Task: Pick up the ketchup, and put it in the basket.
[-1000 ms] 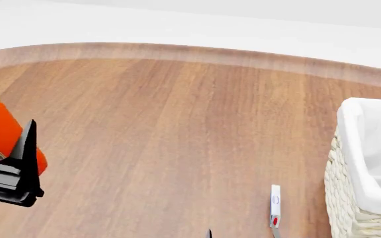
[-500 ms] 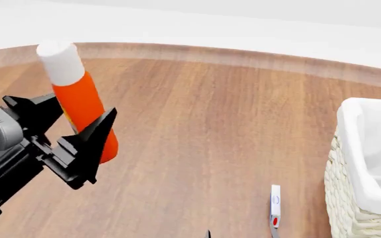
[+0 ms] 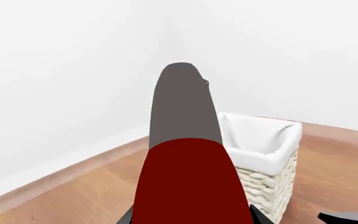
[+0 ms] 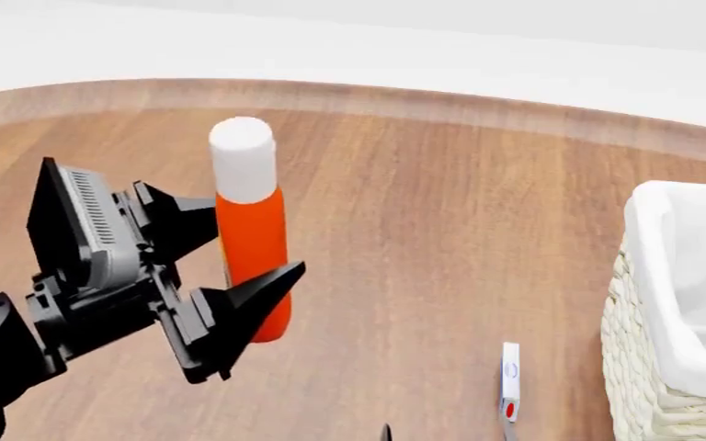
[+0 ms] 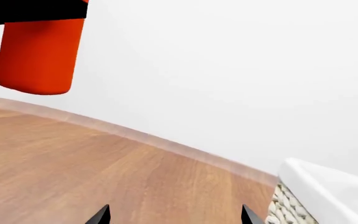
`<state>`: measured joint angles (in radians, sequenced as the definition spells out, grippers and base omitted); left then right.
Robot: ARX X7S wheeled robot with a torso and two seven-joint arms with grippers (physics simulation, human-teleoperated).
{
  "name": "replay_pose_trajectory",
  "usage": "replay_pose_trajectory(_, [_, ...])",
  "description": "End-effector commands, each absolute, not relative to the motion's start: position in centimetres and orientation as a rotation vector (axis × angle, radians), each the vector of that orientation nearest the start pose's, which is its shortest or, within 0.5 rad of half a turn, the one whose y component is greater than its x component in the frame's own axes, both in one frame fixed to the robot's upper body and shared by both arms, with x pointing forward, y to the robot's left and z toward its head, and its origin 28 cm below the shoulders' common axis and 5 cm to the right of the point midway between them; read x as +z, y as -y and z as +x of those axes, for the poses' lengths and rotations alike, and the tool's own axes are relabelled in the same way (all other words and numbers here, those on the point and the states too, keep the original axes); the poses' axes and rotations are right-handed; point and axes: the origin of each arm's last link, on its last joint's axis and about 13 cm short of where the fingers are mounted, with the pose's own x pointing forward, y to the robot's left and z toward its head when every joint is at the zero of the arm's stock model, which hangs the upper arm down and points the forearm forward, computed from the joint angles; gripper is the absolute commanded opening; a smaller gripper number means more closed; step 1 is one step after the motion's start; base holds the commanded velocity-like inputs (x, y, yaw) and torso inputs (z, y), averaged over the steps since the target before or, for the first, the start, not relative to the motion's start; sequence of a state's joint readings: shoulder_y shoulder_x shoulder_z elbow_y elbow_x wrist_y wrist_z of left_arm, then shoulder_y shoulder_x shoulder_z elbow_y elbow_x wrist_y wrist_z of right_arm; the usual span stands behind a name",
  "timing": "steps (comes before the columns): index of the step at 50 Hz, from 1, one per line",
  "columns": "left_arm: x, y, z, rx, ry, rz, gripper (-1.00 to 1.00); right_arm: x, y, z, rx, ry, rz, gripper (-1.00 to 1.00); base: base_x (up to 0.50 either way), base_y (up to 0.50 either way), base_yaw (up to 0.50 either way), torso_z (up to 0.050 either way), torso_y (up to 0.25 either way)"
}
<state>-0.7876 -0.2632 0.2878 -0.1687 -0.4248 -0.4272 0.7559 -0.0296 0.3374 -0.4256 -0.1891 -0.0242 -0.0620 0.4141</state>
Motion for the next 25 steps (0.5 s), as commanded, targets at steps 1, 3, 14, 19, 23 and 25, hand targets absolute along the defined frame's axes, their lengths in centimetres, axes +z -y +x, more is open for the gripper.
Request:
replay_pose_trajectory(1, [16.2,-21.2,36.7,-1.095,0.09,0.041,-1.0,5.1,8.7,19.1,0.067,0.171,-0.258,1.0,0.0,0.0,0.0,0.0,0.0])
replay_pose_trajectory(3, [16.0,-21.3,36.9,-1.092,0.084,0.042,-1.0,5.6,8.7,19.2,0.074,0.122,-0.195,1.0,0.0,0.0,0.0,0.0,0.0])
replay_pose_trajectory(14, [16.2,-21.0,36.9,-1.102,0.086,0.032,-1.0,9.7,8.8,18.0,0.096,0.037,-0.183,1.0,0.0,0.0,0.0,0.0,0.001])
replay_pose_trajectory(19, [16.3,-20.8,36.9,-1.104,0.091,0.053,-1.0,11.9,8.8,17.2,0.111,0.053,-0.167,1.0,0.0,0.0,0.0,0.0,0.0])
replay_pose_trajectory(23, [16.2,-20.7,37.0,-1.103,0.088,0.049,-1.0,13.7,8.6,16.5,0.131,0.079,-0.158,1.0,0.0,0.0,0.0,0.0,0.0])
replay_pose_trajectory(25, [16.2,-20.7,37.0,-1.103,0.088,0.051,-1.0,14.5,8.5,16.1,0.152,0.088,-0.142,1.0,0.0,0.0,0.0,0.0,0.0])
